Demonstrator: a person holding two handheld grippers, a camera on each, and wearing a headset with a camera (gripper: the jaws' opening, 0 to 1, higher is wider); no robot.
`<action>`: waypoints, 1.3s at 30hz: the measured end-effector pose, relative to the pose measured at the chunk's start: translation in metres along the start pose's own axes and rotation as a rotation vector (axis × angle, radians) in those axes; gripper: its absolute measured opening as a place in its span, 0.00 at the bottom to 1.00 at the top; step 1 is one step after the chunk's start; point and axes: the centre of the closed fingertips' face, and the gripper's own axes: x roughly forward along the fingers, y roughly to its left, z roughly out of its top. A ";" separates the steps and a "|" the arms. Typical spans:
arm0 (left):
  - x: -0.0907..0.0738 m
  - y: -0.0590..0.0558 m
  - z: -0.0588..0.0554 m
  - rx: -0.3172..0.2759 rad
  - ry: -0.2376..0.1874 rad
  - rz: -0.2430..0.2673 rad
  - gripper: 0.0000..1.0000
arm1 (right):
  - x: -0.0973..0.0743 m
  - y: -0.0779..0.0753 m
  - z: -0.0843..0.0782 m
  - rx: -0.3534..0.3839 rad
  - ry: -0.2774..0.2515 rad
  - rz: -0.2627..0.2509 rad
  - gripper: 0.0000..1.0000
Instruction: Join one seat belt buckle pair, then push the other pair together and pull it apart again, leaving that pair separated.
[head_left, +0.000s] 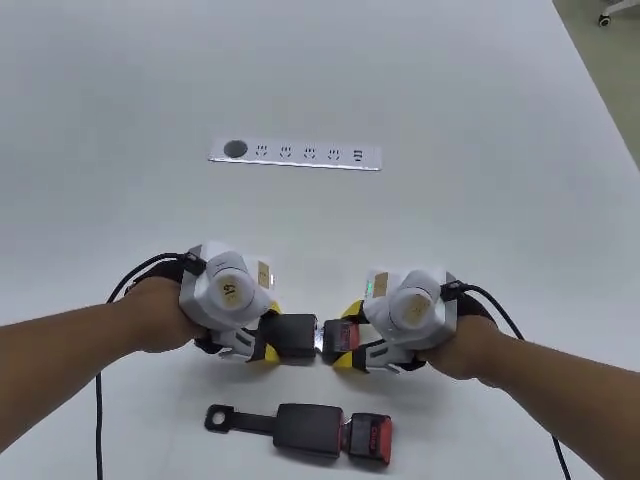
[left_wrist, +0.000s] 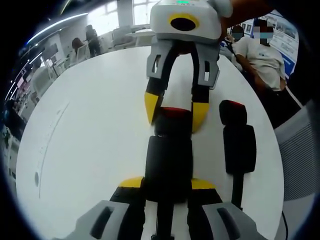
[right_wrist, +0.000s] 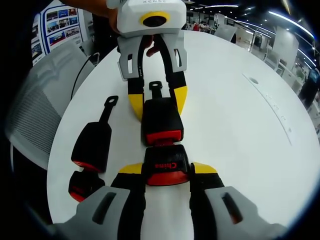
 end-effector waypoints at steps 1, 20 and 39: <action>0.000 0.000 0.000 -0.001 0.001 0.000 0.32 | 0.000 0.000 0.000 -0.001 0.002 -0.001 0.31; -0.002 -0.001 0.003 0.040 -0.016 -0.019 0.32 | -0.001 0.000 0.000 -0.003 0.008 -0.001 0.32; -0.002 -0.002 0.003 0.108 0.002 -0.056 0.33 | -0.002 0.001 0.000 -0.006 0.002 0.004 0.32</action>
